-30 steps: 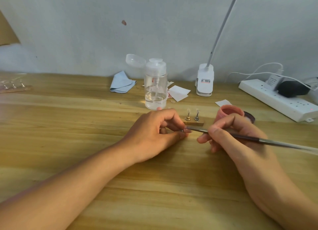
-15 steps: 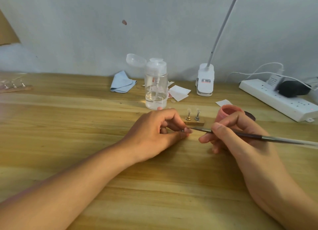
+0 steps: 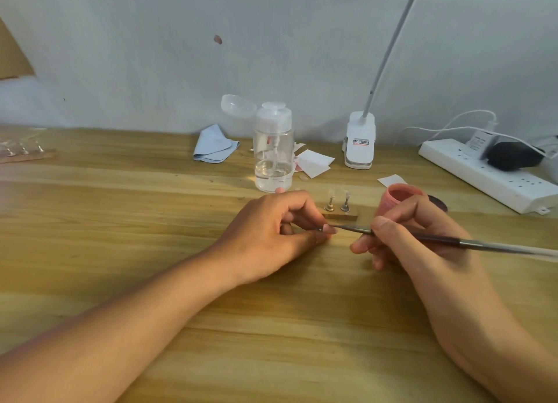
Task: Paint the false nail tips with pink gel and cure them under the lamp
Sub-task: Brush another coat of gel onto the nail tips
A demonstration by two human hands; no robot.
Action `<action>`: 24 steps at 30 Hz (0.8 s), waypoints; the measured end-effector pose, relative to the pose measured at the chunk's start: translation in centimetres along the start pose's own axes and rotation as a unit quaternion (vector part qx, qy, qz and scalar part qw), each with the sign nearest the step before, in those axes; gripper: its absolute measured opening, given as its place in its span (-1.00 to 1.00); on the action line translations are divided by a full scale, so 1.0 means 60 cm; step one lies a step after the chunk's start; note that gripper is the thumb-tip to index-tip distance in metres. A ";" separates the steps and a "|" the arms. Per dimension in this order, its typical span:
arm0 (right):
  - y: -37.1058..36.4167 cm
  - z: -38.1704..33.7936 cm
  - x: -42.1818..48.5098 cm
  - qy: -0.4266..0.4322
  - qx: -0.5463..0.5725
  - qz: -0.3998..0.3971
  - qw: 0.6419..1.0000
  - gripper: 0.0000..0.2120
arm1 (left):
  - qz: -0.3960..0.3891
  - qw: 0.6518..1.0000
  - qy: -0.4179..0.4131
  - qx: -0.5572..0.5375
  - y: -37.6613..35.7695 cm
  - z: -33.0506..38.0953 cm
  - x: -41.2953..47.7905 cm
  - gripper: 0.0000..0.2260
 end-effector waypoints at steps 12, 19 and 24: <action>0.112 -0.029 0.010 0.052 -0.016 0.224 0.973 -0.88 | -0.002 0.999 0.016 -0.048 -0.003 0.004 -0.001 -0.95; 0.112 0.007 0.018 -0.037 -0.046 0.227 0.972 -0.88 | -0.006 0.999 0.003 -0.046 -0.002 0.011 -0.004 -0.92; 0.108 0.009 0.021 -0.028 -0.054 0.209 0.976 -0.91 | 0.003 0.999 0.001 -0.036 0.000 0.009 -0.003 -0.90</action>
Point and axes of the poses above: each hand's wrist, its own x-axis towards the middle knuckle, its own y-axis out of the back of the hand, z = x × y, the point moved 10 cm from there along x, towards the middle knuckle, and after that the axes turned 5 degrees about -y, right-handed, at the moved point
